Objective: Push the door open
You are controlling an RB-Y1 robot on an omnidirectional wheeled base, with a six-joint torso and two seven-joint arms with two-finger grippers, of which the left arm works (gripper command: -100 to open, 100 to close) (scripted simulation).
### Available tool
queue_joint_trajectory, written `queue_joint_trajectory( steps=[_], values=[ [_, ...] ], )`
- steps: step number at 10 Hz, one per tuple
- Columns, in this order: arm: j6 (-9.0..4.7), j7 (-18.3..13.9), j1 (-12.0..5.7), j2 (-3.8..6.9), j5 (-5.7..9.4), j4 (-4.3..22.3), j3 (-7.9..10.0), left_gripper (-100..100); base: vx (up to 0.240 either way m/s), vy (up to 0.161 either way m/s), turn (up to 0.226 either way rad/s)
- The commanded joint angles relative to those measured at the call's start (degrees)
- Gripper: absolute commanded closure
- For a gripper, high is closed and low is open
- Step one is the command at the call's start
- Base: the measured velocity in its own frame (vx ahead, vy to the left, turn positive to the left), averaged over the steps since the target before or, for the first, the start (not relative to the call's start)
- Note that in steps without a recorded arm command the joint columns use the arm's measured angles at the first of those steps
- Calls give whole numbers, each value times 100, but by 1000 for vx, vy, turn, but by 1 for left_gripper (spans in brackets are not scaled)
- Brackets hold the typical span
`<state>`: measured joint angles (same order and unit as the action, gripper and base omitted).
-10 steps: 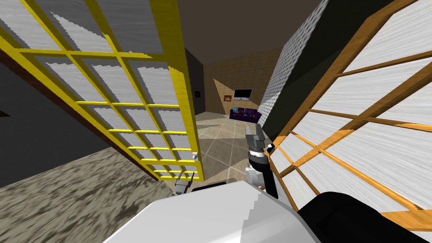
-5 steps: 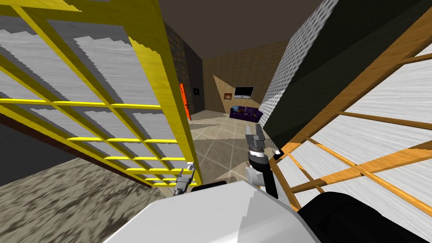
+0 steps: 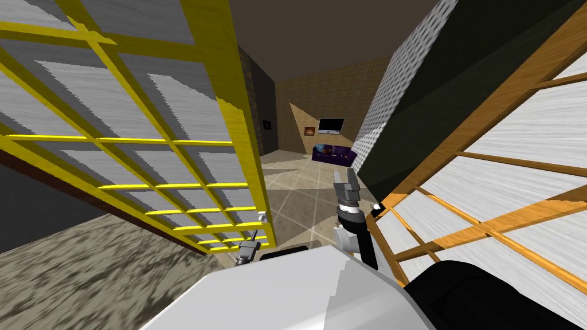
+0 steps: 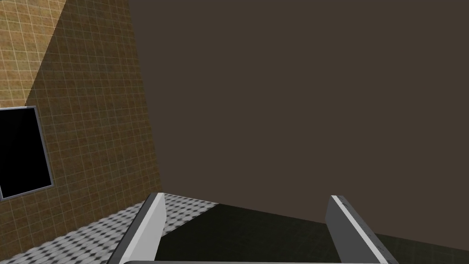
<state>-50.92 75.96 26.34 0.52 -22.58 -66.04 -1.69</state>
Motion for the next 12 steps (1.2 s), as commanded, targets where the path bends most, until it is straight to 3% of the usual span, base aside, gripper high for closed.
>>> queue_joint_trajectory(
  steps=[1,2,3,4,5,7,10,12],
  values=[
    [0,0,0,0,0,0,0,100,-9,2,0],
    [0,0,0,0,0,0,0,100,0,0,0],
    [-62,12,66,111,89,13,62,-100,-119,-52,164],
    [-84,17,89,56,120,17,84,-100,-218,-94,178],
    [-117,23,124,-131,168,24,117,-100,-192,-91,119],
    [-60,28,47,88,149,41,121,-100,5,-35,-4],
    [-2,31,-41,144,159,65,151,-100,189,-25,-13],
    [55,34,-127,55,168,89,181,-100,233,-26,-23]
  ],
)
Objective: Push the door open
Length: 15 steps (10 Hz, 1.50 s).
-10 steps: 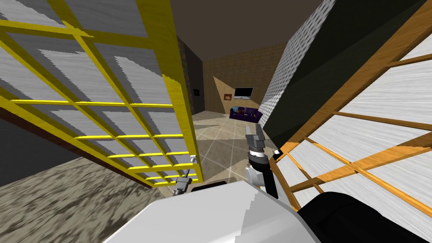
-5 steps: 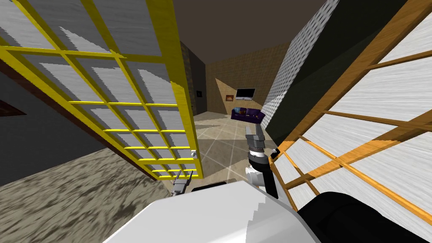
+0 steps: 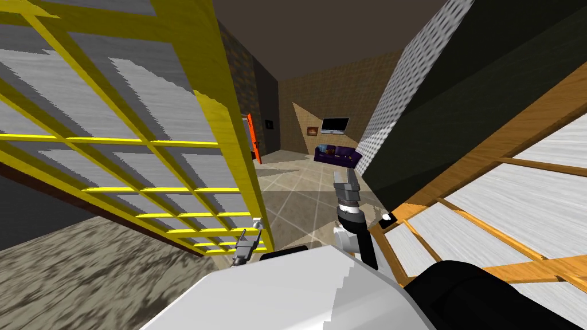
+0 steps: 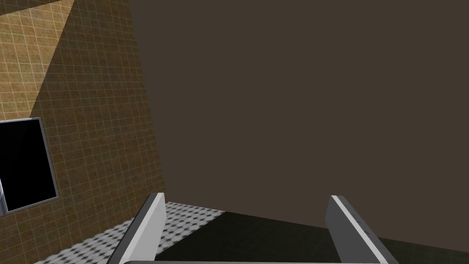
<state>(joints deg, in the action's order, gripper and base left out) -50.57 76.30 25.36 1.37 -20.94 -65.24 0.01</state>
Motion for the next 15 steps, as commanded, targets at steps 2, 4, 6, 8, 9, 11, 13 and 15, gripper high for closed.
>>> queue_joint_trajectory(
  steps=[2,4,6,8,9,11,13,15],
  values=[
    [31,3,-30,-77,2,-4,10,-100,158,-31,2],
    [31,3,-30,-77,2,-4,10,100,-21,5,-4],
    [31,3,-30,-77,2,-4,10,100,-28,6,-1],
    [31,3,-30,-77,2,-4,10,100,-5,1,0],
    [-25,7,44,67,85,-8,60,-100,-110,-30,149],
    [-63,9,92,-88,139,-11,94,-100,-176,-87,114],
    [-62,11,94,-134,142,-10,96,-100,-116,-51,38],
    [-35,31,5,35,157,39,133,-100,145,-35,-21]
  ],
)
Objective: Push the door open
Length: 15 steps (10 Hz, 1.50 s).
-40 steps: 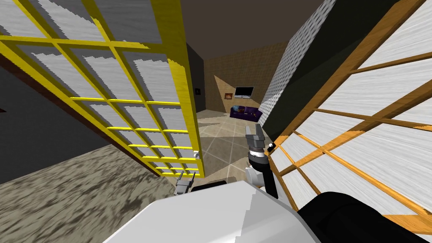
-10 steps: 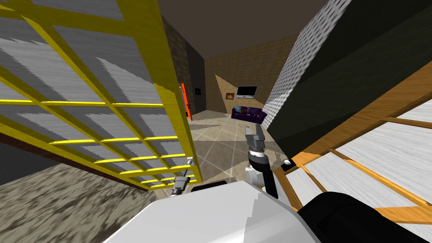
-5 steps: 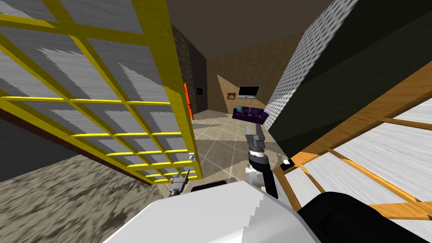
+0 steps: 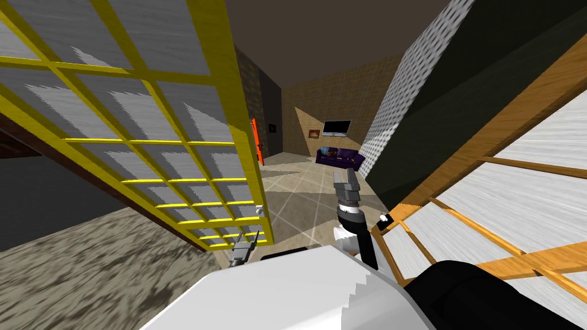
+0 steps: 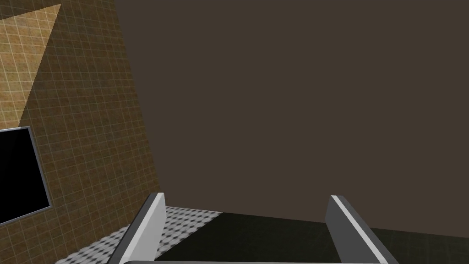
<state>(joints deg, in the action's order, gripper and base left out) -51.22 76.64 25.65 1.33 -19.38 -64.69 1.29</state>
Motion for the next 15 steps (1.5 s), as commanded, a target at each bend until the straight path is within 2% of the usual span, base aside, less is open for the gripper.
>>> queue_joint_trajectory(
  steps=[1,3,5,6,7,12,13,15],
  values=[
    [42,4,-58,54,6,1,19,-100,238,-7,-16],
    [66,18,-129,16,15,37,46,-100,233,-9,-15],
    [94,35,-211,-169,25,79,78,-100,217,-15,-12],
    [90,28,-198,-109,23,70,70,-100,71,-15,11],
    [90,28,-198,-109,23,70,70,100,0,0,0],
    [90,28,-198,-109,23,70,70,100,-15,0,-5],
    [110,-164,-220,-84,78,128,42,100,0,-2,-28],
    [106,-314,-247,-61,132,151,36,100,0,-1,-10]
  ],
)
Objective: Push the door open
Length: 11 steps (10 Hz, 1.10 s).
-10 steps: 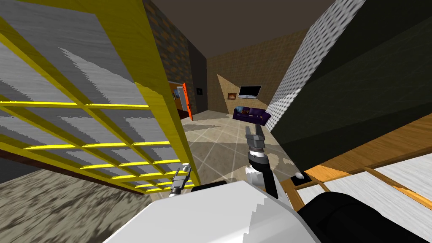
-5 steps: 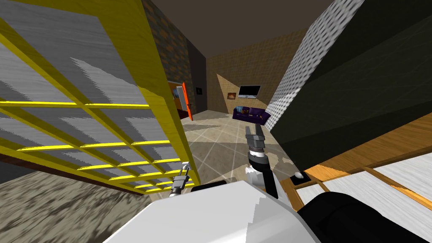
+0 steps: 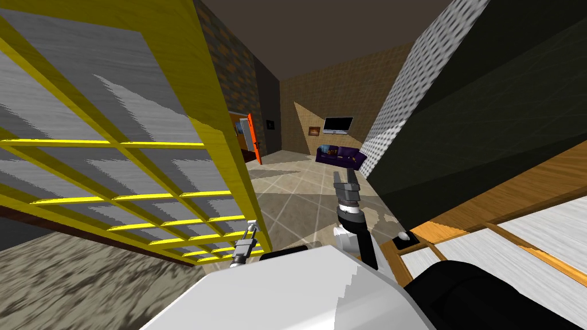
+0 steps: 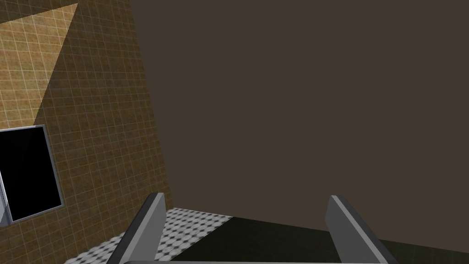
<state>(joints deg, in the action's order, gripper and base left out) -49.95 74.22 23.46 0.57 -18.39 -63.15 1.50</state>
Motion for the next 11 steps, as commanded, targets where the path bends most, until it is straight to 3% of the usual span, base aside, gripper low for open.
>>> queue_joint_trajectory(
  steps=[1,10,11],
  values=[
    [-24,-189,-49,31,77,16,10,100,-1,1,-18],
    [-62,-1491,-306,191,591,237,-47,100,4,1,-28],
    [-62,-1557,-306,191,591,237,-47,100,6,2,-13]
  ],
)
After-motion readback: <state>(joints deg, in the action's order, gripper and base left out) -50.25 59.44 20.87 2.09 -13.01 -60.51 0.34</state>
